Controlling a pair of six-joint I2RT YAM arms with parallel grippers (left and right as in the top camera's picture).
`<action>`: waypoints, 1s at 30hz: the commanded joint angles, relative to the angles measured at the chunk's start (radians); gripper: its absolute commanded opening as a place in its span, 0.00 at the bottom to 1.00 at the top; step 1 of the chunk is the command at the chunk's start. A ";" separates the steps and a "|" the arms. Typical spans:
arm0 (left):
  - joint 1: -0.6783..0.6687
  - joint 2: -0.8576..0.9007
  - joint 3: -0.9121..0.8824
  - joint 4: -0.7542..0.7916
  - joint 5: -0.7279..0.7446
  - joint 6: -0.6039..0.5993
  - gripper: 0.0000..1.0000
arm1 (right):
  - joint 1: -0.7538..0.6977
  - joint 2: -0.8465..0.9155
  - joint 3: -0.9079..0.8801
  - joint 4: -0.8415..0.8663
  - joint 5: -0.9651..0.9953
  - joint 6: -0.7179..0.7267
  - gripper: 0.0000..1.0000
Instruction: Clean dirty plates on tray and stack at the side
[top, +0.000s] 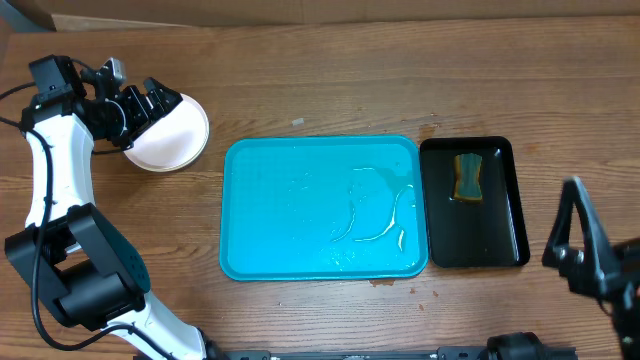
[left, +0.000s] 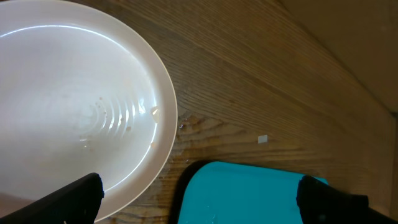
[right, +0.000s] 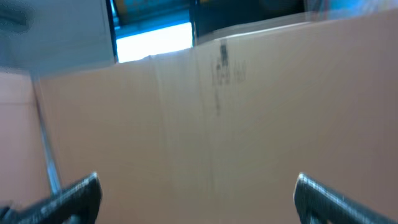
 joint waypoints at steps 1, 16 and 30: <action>0.003 -0.018 0.016 0.000 0.021 0.007 1.00 | -0.038 -0.118 -0.208 0.119 0.003 -0.013 1.00; 0.003 -0.018 0.016 0.000 0.021 0.007 1.00 | -0.046 -0.392 -0.834 0.690 0.000 -0.013 1.00; 0.003 -0.018 0.016 0.000 0.021 0.007 1.00 | -0.046 -0.417 -1.023 0.502 0.002 -0.017 1.00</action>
